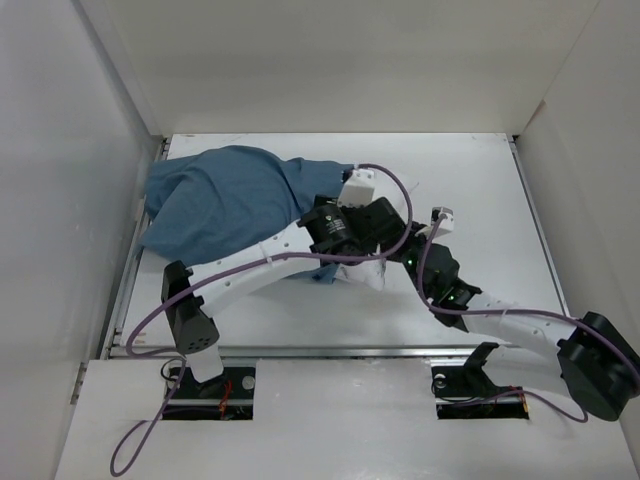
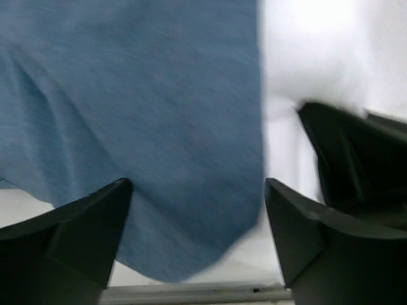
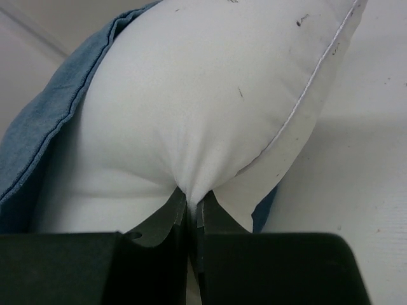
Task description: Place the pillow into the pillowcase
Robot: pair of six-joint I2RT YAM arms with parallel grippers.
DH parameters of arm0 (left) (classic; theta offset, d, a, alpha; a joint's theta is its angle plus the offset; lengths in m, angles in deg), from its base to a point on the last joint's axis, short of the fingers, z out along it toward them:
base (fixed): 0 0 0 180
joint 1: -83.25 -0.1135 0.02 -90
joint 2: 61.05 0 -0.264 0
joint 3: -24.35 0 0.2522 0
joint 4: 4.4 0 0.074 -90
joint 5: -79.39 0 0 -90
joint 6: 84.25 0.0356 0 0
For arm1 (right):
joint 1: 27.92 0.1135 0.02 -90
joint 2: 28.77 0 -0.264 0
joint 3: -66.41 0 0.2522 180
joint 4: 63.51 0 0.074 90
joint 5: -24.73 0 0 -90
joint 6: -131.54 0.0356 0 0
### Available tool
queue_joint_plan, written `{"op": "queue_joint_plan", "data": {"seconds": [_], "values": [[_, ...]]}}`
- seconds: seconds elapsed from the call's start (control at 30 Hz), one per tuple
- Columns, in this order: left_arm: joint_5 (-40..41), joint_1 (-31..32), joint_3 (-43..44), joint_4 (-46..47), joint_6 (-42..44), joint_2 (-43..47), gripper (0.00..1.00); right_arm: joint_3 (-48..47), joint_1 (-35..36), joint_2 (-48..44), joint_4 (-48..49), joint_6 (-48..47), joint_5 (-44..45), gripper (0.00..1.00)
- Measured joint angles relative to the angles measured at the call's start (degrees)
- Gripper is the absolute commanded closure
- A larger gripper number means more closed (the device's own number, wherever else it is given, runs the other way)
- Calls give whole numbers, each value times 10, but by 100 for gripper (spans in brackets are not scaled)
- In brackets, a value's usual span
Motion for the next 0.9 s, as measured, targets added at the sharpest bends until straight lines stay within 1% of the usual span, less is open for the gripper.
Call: {"op": "queue_joint_plan", "data": {"seconds": [0.03, 0.1, 0.13, 0.17, 0.2, 0.23, 0.27, 0.4, 0.5, 0.6, 0.7, 0.8, 0.9], "values": [[4, -13, -2, -1, -5, 0, 29, 0, 0, -2, -3, 0, 0, 100], [13, -34, -12, -3, -11, 3, 35, 0, 0, -6, -8, 0, -1, 100], [17, -44, -18, -4, -15, 5, 41, 0, 0, -8, -10, 0, -2, 100], [19, -49, -23, -3, -17, 5, 49, 0, 0, -9, -10, 0, -3, 100], [20, -52, -28, -1, -17, 7, 64, 0, 0, -10, -11, 0, -4, 100], [21, -53, -30, 0, -20, 7, 84, 0, 0, -10, -11, 0, -5, 100], [21, -53, -31, 2, -19, 7, 100, 0, 0, -10, -12, 0, -7, 100], [20, -49, -31, 5, -1, 7, 100, 0, 0, -8, -8, -1, -19, 100], [9, -35, -23, 14, 38, 7, 100, 0, -1, 15, 34, 4, -41, 100], [-18, -7, 6, 33, 92, 7, 100, 3, -5, 86, 140, 20, -68, 100], [-59, 14, 44, 28, 145, 6, 100, 1, -9, 183, 250, 43, -80, 100], [-96, 33, 97, -3, 181, -8, 100, -15, -13, 264, 304, 80, -69, 100], [-134, 43, 137, -26, 202, -31, 100, -38, -12, 302, 326, 110, -58, 100]]}}
